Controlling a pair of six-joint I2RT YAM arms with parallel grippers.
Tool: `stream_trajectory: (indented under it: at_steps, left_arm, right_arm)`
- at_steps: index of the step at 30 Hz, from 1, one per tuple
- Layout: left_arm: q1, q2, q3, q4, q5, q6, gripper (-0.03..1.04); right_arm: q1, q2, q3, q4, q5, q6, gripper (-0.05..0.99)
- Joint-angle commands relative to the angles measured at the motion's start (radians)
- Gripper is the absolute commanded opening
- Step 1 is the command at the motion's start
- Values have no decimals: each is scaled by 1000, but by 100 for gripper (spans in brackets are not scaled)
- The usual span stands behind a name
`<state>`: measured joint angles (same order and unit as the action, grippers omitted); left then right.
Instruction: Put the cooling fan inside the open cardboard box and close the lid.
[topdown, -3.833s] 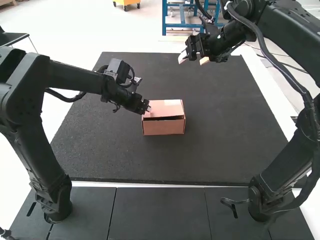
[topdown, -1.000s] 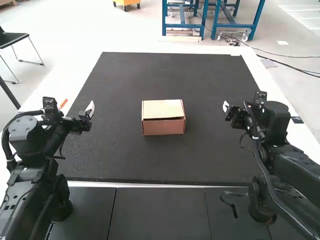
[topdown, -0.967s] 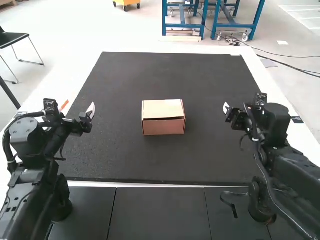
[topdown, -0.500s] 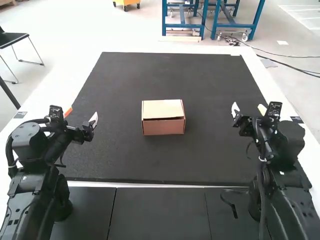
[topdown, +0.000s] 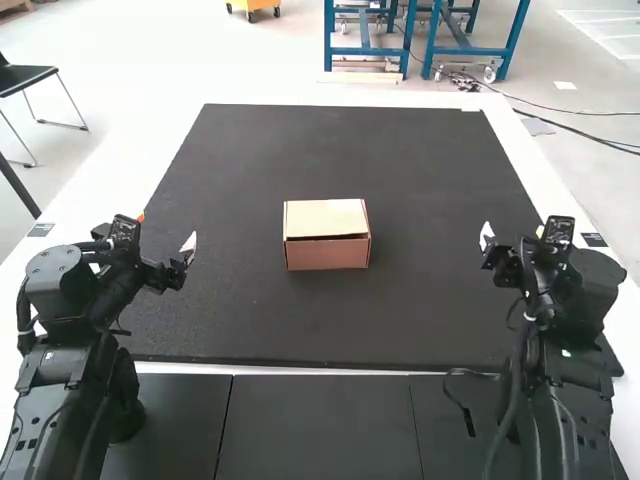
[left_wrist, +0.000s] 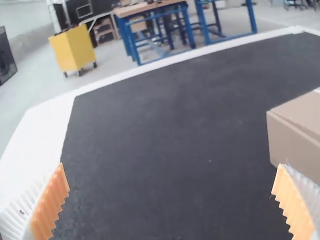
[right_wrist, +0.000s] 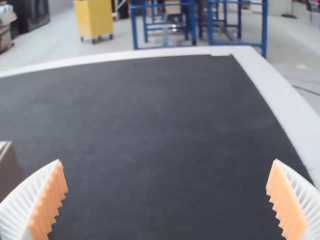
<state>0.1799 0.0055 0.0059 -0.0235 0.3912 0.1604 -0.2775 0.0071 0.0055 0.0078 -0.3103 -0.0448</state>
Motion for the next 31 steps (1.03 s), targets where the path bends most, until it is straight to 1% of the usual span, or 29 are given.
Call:
stream_trajectory:
  at_steps: [1, 2, 3, 9, 13, 31]
  left_arm:
    - [20, -7, -6, 39, -101, -110, 96]
    - [24, -7, -7, 34, -109, -124, 96]
    - [30, -7, -6, 7, -109, -142, 96]
    - [78, -7, -7, -7, -110, -140, 96]
    - [95, -7, -6, -3, -110, -139, 96]
    - [92, -7, -6, -1, -110, -139, 96]
  right_arm:
    - [-48, -7, -6, -37, -18, 5, 91]
    - [-58, -7, -6, -37, -18, 2, 91]
    - [-68, -7, -7, -38, -18, -1, 91]
    - [-80, -7, -7, -45, -19, -18, 91]
    - [-84, -7, -7, -45, -19, -13, 91]
    - [-84, -7, -7, -45, -19, -13, 91]
